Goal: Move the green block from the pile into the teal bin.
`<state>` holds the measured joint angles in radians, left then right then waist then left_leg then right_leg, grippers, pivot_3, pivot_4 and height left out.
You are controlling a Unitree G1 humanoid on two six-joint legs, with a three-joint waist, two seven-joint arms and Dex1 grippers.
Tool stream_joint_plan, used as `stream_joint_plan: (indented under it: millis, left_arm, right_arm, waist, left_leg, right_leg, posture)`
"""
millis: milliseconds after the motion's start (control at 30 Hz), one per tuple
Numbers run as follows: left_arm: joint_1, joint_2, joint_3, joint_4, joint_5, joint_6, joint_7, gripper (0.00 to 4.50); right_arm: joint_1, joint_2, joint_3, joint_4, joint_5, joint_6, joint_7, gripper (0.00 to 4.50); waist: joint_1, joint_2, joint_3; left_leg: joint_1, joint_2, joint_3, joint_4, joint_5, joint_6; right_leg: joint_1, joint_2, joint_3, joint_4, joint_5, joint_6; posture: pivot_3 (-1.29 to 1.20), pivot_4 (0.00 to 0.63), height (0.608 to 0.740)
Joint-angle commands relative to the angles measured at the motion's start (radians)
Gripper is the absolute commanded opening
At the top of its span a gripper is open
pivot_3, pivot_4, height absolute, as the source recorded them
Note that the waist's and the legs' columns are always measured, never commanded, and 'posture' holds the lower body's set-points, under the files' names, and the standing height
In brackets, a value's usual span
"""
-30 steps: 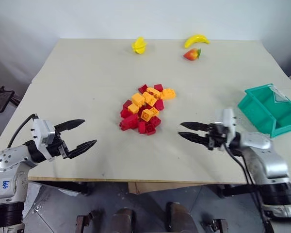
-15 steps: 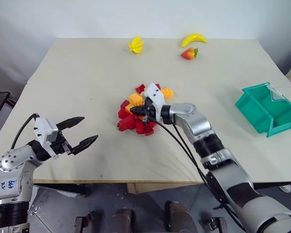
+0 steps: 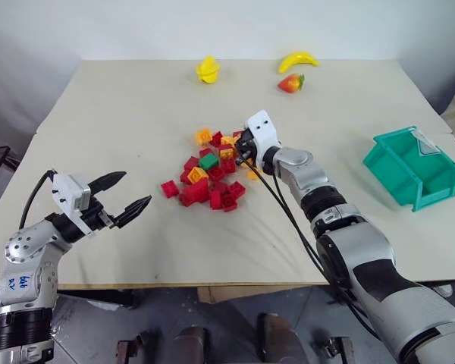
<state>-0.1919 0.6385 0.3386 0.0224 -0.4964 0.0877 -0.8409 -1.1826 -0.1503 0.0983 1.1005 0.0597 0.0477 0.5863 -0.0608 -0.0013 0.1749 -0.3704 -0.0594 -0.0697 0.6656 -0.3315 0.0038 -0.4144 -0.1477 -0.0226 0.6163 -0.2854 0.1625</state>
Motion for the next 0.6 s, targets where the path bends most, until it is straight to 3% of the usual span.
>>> stream_joint_plan:
  millis: [33,167,367,500,600]
  left_arm:
    - [-0.014,0.005,0.015,0.012,-0.003,-0.006,0.000,4.50]
    - [-0.028,0.008,0.005,0.032,-0.001,-0.007,-0.015,4.50]
    - [-0.048,0.023,0.008,0.087,0.017,-0.025,-0.032,4.50]
    - [-0.061,0.048,0.000,0.145,0.046,-0.055,-0.069,4.50]
    - [-0.079,0.058,-0.002,0.181,0.056,-0.076,-0.087,4.50]
  right_arm:
    - [0.060,0.002,0.011,-0.129,0.028,0.031,0.175,0.05]
    - [0.210,-0.046,0.047,-0.383,0.043,0.120,0.321,0.05]
    - [0.409,-0.171,-0.081,-0.795,0.210,0.219,0.391,0.05]
    - [0.599,-0.318,-0.179,-1.055,0.325,0.295,0.449,0.87]
    - [0.730,-0.402,-0.236,-1.185,0.367,0.340,0.445,1.93]
  waist:
    - [-0.003,0.000,0.000]
    - [0.000,0.000,0.000]
    - [0.020,0.000,0.000]
    - [0.036,0.000,0.000]
    - [0.038,0.000,0.000]
  left_leg:
    - [0.000,0.000,0.000,0.000,0.000,0.000]
    - [0.000,0.000,0.000,0.000,0.000,0.000]
    - [-0.001,-0.001,-0.001,0.002,0.000,0.000]
    - [-0.001,0.000,0.000,0.000,0.000,0.000]
    - [-0.001,0.000,0.001,-0.001,-0.001,0.000]
  right_leg:
    - [0.000,0.000,0.000,0.000,0.000,0.000]
    - [0.000,0.000,0.000,0.001,0.000,0.000]
    - [0.000,-0.001,0.000,0.000,0.000,0.000]
    - [0.000,0.000,-0.001,-0.003,0.000,0.000]
    - [0.001,0.000,-0.001,-0.005,0.000,0.000]
  posture:
    - [0.00,0.150,0.740]
    - [0.00,0.150,0.740]
    - [0.00,0.150,0.740]
    - [0.00,0.150,0.740]
    - [0.00,0.150,0.740]
